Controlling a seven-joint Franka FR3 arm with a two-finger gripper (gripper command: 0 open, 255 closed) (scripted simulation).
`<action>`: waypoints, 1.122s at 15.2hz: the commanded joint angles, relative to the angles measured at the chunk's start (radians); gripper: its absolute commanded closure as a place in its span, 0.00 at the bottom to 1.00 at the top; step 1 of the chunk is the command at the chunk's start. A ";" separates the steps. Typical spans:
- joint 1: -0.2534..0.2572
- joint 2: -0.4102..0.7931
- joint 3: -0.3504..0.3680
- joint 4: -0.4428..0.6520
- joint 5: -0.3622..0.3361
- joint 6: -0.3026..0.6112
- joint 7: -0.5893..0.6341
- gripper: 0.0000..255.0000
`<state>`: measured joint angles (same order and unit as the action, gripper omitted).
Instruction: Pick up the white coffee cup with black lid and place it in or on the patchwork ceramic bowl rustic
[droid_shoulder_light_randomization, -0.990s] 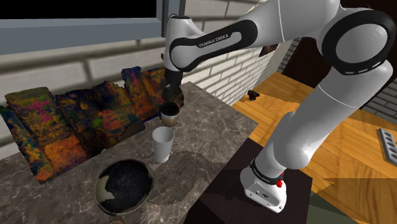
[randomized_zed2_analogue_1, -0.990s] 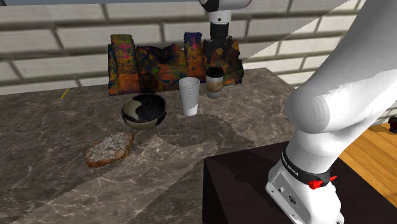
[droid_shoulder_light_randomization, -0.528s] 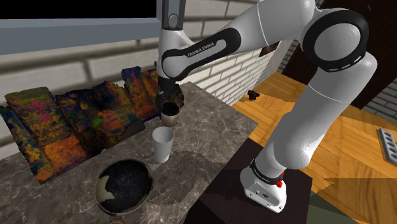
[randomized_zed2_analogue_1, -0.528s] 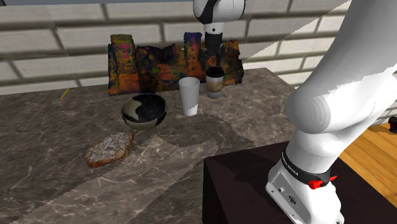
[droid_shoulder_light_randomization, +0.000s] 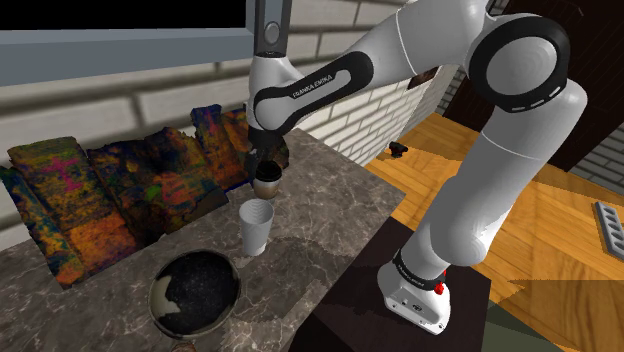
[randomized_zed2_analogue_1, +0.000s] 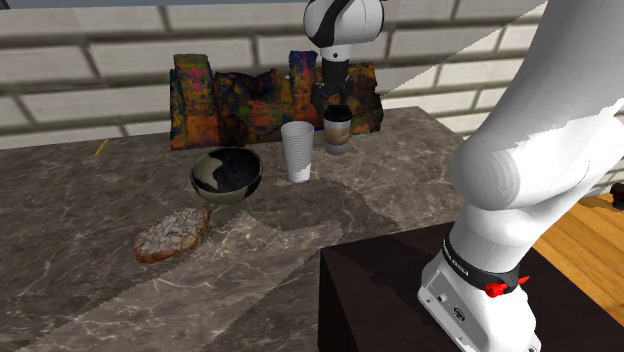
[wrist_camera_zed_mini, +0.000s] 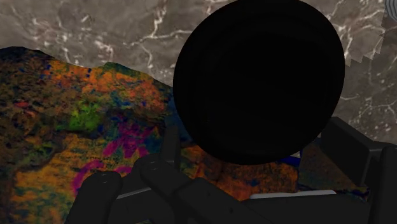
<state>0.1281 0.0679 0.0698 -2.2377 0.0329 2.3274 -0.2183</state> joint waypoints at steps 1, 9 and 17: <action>0.000 0.000 0.000 0.000 0.000 0.000 0.000 0.00; 0.000 0.000 0.000 0.001 0.000 0.000 0.000 1.00; -0.001 -0.039 0.000 0.026 0.002 -0.065 0.000 1.00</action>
<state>0.1279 0.0364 0.0699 -2.2151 0.0343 2.2729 -0.2179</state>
